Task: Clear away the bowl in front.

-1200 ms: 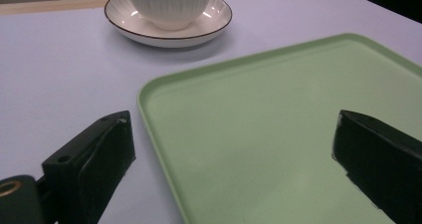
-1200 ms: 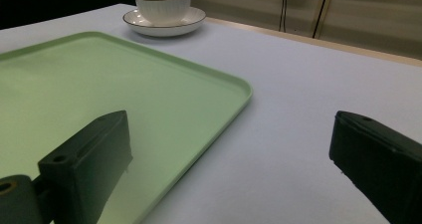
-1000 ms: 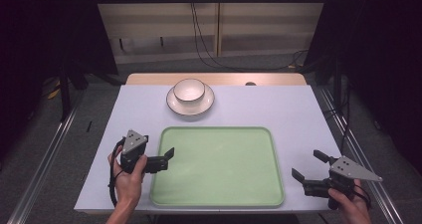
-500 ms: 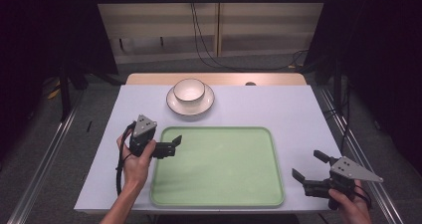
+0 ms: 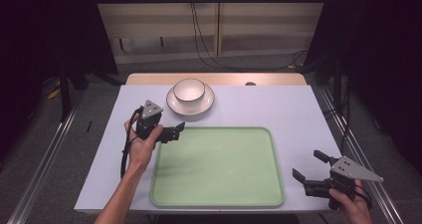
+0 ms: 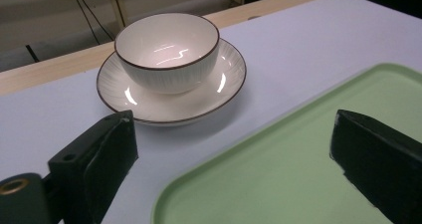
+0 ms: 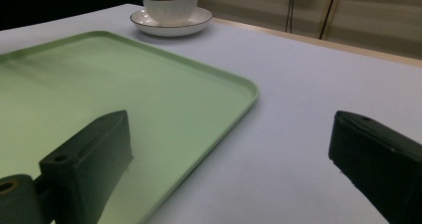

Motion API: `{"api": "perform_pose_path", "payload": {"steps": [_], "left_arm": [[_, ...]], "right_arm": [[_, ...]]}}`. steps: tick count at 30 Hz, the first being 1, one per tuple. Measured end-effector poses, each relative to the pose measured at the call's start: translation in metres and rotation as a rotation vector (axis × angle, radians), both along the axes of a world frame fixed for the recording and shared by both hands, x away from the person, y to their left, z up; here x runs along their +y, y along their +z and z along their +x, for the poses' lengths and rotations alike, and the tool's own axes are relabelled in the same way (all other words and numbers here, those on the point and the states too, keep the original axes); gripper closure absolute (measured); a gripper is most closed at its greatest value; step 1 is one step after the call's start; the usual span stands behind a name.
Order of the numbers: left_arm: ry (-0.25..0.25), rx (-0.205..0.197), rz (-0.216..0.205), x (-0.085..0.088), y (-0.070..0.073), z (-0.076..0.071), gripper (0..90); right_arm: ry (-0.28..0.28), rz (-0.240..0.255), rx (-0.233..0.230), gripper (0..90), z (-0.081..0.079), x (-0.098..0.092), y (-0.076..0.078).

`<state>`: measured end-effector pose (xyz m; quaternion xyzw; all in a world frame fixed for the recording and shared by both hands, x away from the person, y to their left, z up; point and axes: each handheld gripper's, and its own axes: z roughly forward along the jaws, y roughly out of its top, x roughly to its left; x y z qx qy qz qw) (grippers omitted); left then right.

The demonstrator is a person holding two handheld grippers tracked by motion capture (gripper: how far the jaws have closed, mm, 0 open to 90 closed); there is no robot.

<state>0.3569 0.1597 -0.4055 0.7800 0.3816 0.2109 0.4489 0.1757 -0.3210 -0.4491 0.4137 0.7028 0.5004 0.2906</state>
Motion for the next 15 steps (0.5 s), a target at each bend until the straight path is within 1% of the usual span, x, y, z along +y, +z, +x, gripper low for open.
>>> {"api": "perform_pose_path", "payload": {"steps": [1, 2, 3, 4, 5, 6, 7, 8, 10, 11, 14, 15], "left_arm": [[-0.007, 0.008, 0.017, 0.0, 0.001, 0.006, 4.2], [0.006, 0.007, 0.018, 0.0, 0.001, 0.007, 4.0], [0.01, -0.003, 0.022, 0.0, 0.002, 0.009, 4.5], [0.004, -0.007, 0.033, 0.001, 0.004, 0.012, 5.0], [0.007, -0.007, 0.03, 0.001, 0.005, 0.015, 4.1], [0.027, -0.007, 0.011, 0.003, 0.009, 0.022, 4.4], [0.027, -0.007, 0.011, 0.003, 0.009, 0.022, 4.5], [0.038, -0.004, 0.012, 0.004, 0.011, 0.027, 4.5], [0.043, 0.001, 0.009, 0.005, 0.012, 0.034, 5.0], [0.044, -0.002, 0.0, 0.005, 0.012, 0.04, 5.3], [0.039, 0.014, -0.012, 0.003, 0.011, 0.051, 5.2], [0.038, 0.019, -0.007, 0.002, 0.011, 0.055, 5.4]], "right_arm": [[0.002, -0.001, 0.001, 2.8, 0.0, 0.0, 0.0], [0.011, -0.001, 0.0, 2.8, 0.0, 0.0, 0.0], [0.011, 0.0, -0.002, 2.8, 0.0, 0.0, 0.0], [0.013, -0.001, -0.002, 2.8, 0.0, -0.001, 0.0], [0.014, 0.0, -0.004, 2.8, -0.001, -0.001, 0.001], [0.013, 0.0, -0.003, 2.8, -0.001, -0.001, 0.001], [0.013, 0.0, -0.003, 2.8, -0.001, -0.001, 0.001], [0.014, 0.0, -0.002, 2.8, -0.001, -0.001, 0.001], [0.016, 0.002, -0.003, 2.8, -0.001, -0.001, 0.001], [0.014, -0.003, -0.006, 2.8, -0.001, -0.001, 0.001], [0.014, -0.004, 0.0, 2.8, -0.001, -0.001, 0.0], [0.013, -0.002, 0.0, 2.8, 0.0, -0.001, 0.0]]}}
